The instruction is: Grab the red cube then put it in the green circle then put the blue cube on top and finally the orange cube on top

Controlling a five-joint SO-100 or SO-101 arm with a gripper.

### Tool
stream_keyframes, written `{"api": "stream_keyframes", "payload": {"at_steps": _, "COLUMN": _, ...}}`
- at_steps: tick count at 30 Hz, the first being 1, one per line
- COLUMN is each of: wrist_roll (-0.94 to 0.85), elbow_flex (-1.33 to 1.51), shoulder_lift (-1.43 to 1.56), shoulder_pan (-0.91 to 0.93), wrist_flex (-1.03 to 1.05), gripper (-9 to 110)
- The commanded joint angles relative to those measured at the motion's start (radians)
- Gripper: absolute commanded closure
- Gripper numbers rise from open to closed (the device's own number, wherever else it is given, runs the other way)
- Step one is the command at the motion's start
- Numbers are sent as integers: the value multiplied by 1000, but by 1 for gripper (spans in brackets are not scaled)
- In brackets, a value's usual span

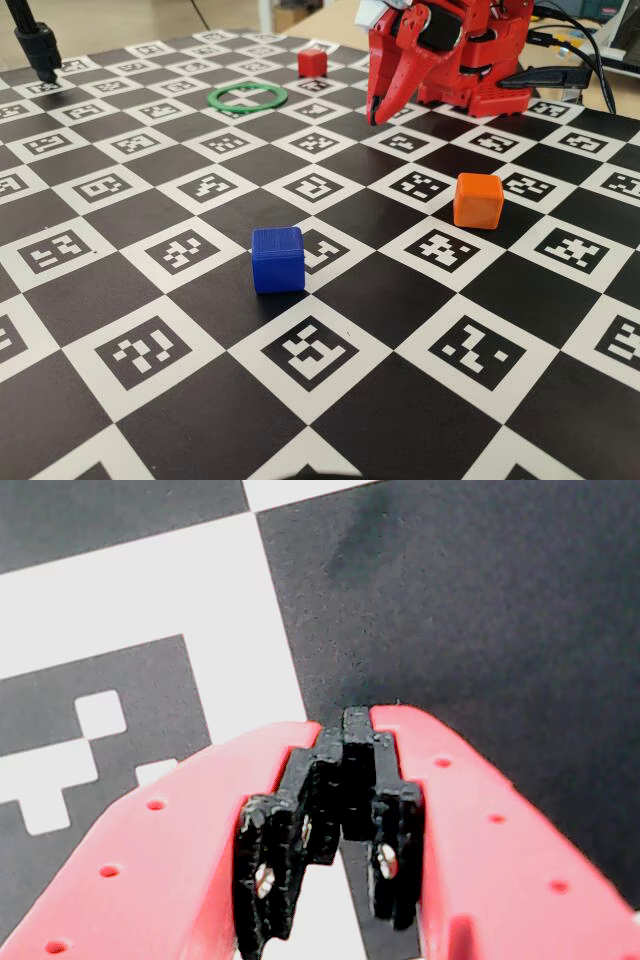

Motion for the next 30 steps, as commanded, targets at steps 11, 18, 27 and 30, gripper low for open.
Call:
{"api": "stream_keyframes", "payload": {"at_steps": 11, "wrist_roll": 28, "elbow_flex": 14, "shoulder_lift": 20, "shoulder_pan": -63, "wrist_flex": -8, "gripper": 106}}
{"api": "stream_keyframes", "payload": {"at_steps": 18, "wrist_roll": 209, "elbow_flex": -279, "shoulder_lift": -344, "shoulder_pan": -57, "wrist_flex": -107, "gripper": 106}}
{"api": "stream_keyframes", "payload": {"at_steps": 27, "wrist_roll": 476, "elbow_flex": -836, "shoulder_lift": -770, "shoulder_pan": -35, "wrist_flex": 75, "gripper": 105}}
{"api": "stream_keyframes", "payload": {"at_steps": 30, "wrist_roll": 529, "elbow_flex": -1020, "shoulder_lift": -871, "shoulder_pan": 8, "wrist_flex": 169, "gripper": 104}}
